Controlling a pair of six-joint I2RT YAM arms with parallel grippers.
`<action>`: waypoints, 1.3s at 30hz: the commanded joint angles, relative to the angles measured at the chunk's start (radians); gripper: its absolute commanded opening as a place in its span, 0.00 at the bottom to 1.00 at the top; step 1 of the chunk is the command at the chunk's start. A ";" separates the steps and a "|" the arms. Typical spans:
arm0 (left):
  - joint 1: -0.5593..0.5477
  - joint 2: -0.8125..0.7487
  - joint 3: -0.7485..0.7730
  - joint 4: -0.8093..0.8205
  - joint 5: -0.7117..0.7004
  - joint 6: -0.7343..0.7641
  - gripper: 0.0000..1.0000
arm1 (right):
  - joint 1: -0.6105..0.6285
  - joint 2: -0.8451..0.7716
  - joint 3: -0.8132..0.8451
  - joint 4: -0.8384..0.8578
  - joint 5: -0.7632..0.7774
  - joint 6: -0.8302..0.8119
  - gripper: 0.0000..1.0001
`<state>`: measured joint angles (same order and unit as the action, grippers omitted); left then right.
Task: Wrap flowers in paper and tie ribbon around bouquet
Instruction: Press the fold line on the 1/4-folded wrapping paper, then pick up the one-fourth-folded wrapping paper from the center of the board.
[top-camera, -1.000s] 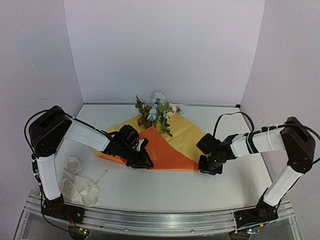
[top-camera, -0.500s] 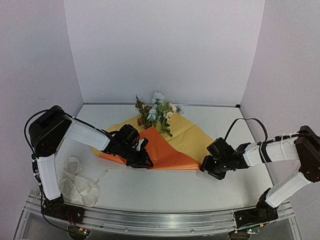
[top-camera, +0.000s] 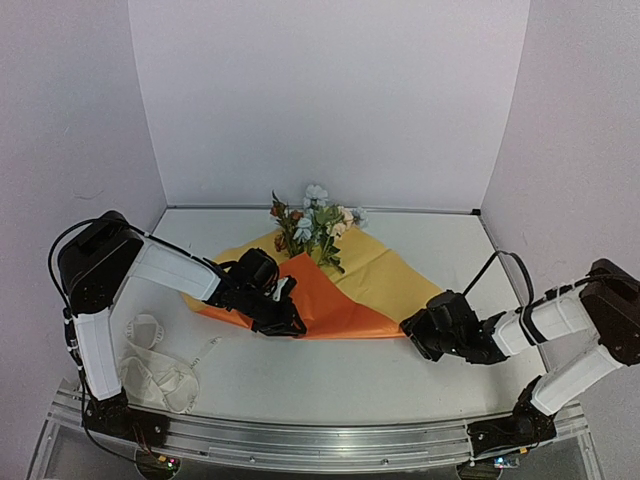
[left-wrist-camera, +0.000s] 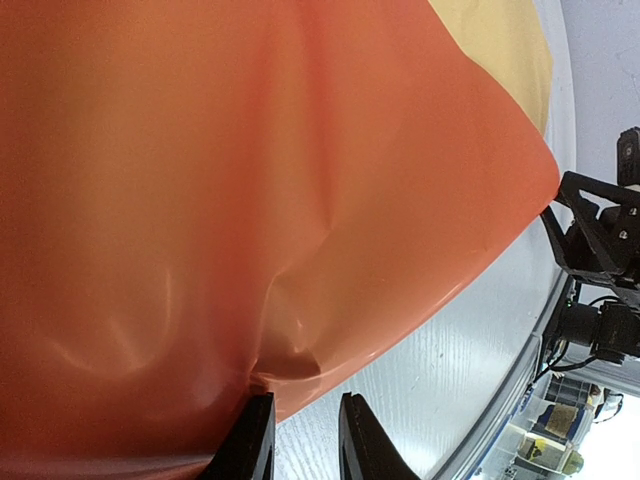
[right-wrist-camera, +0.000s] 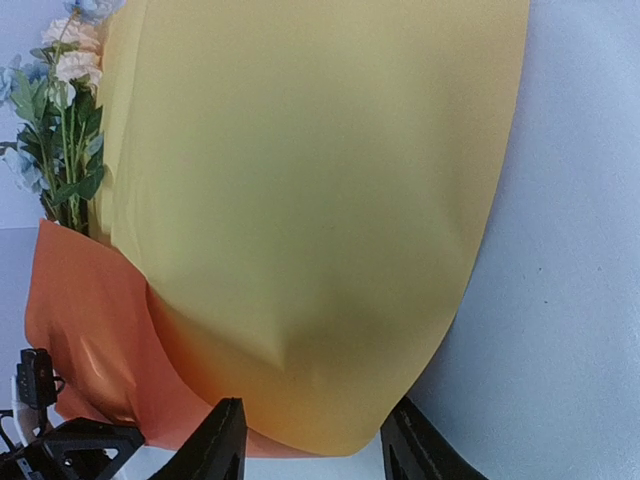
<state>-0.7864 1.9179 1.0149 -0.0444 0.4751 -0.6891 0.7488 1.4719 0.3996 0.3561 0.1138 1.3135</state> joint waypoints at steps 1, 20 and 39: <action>0.005 0.016 0.026 -0.033 -0.023 -0.002 0.25 | 0.000 0.009 -0.074 0.161 0.033 0.030 0.54; 0.006 0.023 0.038 -0.040 -0.021 -0.006 0.25 | 0.041 0.109 -0.126 0.399 0.014 0.004 0.37; 0.003 -0.011 0.086 -0.066 0.019 0.003 0.26 | 0.040 -0.180 -0.077 -0.072 0.230 -0.132 0.00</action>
<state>-0.7864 1.9202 1.0626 -0.0892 0.4833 -0.6891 0.7875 1.3746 0.2966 0.4848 0.2174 1.2396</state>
